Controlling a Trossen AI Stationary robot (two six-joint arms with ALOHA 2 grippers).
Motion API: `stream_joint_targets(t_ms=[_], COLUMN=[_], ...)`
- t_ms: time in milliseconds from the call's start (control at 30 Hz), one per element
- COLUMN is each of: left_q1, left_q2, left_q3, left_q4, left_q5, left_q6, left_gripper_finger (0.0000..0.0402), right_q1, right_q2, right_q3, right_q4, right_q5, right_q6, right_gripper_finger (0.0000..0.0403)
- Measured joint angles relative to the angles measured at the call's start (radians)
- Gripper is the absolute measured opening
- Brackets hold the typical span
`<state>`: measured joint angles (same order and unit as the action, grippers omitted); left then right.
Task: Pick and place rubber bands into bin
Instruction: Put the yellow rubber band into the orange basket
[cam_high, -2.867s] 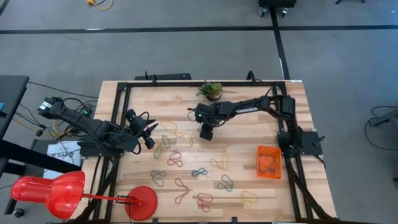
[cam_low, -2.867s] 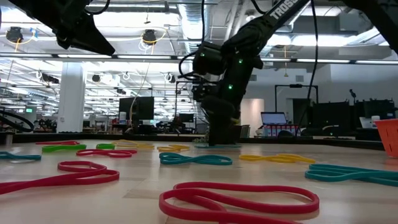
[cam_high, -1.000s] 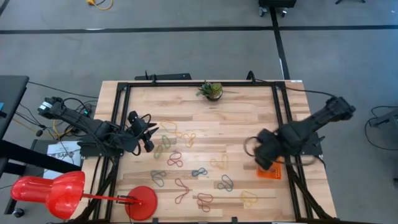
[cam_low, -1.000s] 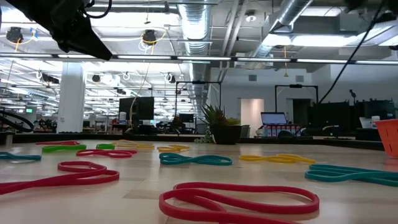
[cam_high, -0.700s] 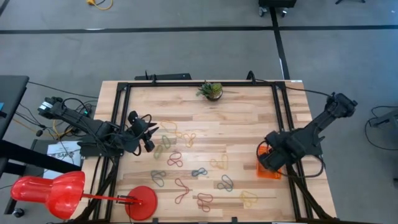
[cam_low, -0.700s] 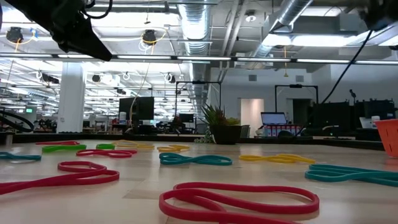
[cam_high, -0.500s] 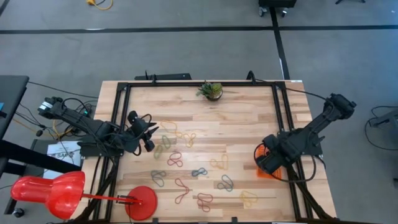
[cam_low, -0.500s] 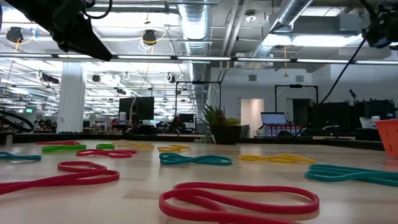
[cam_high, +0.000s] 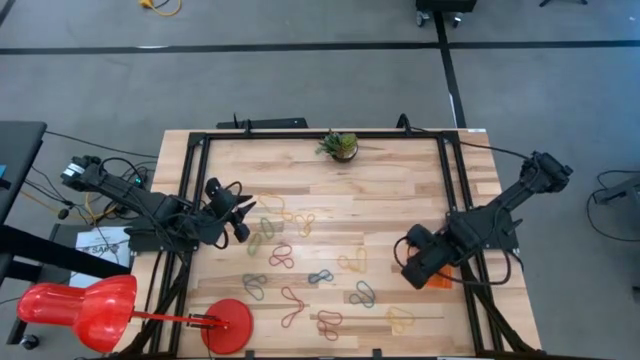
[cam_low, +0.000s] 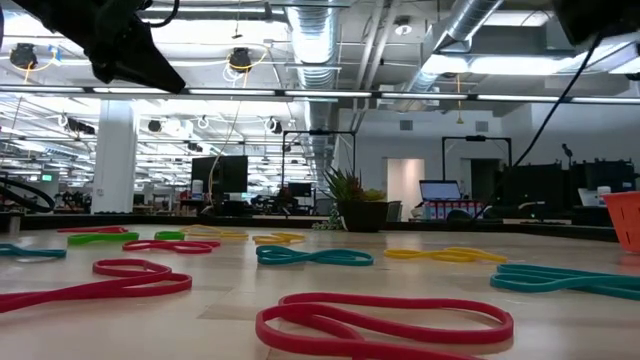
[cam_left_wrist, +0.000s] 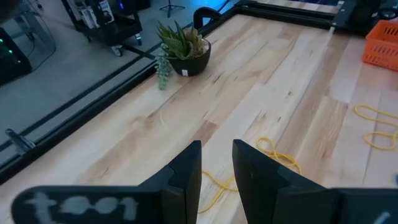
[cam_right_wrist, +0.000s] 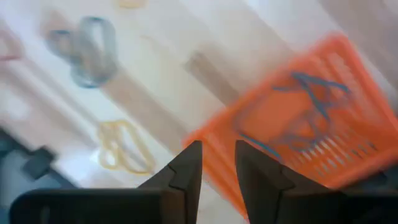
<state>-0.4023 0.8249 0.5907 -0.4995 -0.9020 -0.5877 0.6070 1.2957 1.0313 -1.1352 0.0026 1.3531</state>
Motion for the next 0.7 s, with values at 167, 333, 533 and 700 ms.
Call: stream_joint_targets(t_ms=[167,333,533,700], left_q1=[0.000,0.000,0.000,0.002], left_q2=[0.000,0.000,0.000,0.000], left_q3=[0.000,0.000,0.000,0.000], left_q4=[-0.001,0.005,0.143,0.279], left_q5=[0.000,-0.049,-0.192,-0.266], left_q6=[-0.046,-0.088,-0.050,0.116], left_gripper_finger=[0.0081,0.0081,0.0082,0.0082], right_q1=[0.001,0.004,0.070,0.117], right_q2=[0.046,0.203,0.386,0.501], right_q3=[-0.001,-0.004,0.036,0.109], right_q4=[0.222,0.390,0.495,0.508], right_q5=[0.063,-0.025,-0.153,-0.104], right_q6=[-0.168,-0.293,-0.245,-0.202], right_gripper_finger=[0.0091,0.0090,0.0090,0.0090])
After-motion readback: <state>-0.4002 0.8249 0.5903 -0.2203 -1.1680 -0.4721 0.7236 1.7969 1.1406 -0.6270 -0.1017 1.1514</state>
